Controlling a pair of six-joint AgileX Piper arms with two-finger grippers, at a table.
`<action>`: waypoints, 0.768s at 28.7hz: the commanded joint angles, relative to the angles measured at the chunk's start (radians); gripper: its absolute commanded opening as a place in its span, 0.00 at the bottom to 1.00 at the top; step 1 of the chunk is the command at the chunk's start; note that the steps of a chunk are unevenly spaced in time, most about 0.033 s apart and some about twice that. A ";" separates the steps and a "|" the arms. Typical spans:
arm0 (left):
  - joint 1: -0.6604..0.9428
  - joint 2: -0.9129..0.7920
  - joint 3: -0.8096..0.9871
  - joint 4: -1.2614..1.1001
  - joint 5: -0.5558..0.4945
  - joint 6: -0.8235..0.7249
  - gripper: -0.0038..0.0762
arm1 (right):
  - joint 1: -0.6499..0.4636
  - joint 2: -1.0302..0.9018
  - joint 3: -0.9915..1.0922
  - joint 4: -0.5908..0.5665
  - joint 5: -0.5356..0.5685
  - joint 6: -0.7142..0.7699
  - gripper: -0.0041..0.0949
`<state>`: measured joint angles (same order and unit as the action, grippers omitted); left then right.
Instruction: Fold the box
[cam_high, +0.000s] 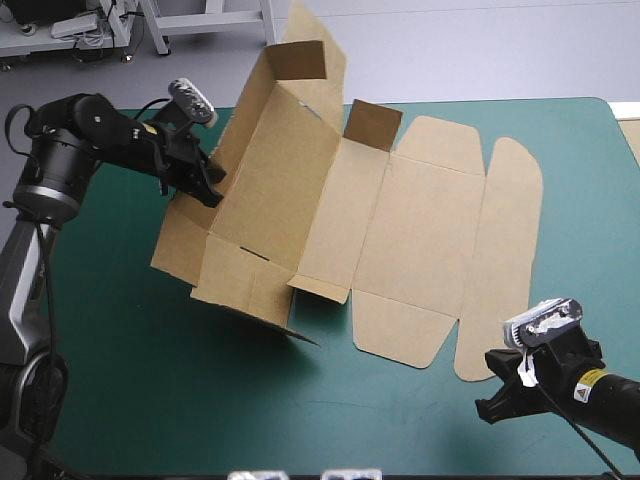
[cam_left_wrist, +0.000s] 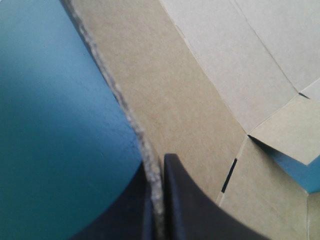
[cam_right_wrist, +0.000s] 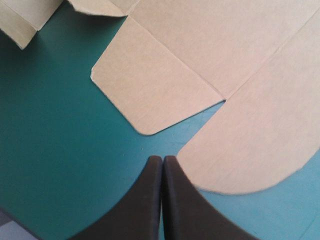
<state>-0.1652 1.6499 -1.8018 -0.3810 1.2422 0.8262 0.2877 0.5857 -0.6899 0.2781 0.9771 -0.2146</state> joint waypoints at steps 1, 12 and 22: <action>-0.119 -0.039 -0.083 0.149 0.012 0.038 0.05 | -0.001 0.006 -0.030 0.017 -0.104 0.008 0.02; -0.409 -0.039 -0.083 0.447 -0.122 0.012 0.04 | -0.001 0.038 -0.192 -0.107 -0.156 0.126 0.02; -0.553 -0.062 0.041 0.587 -0.151 0.004 0.04 | -0.001 0.162 -0.461 -0.216 -0.150 0.215 0.02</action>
<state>-0.6832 1.6526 -1.7811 0.1575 1.1328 0.8431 0.2877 0.7061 -1.0616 0.0723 0.8907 -0.0055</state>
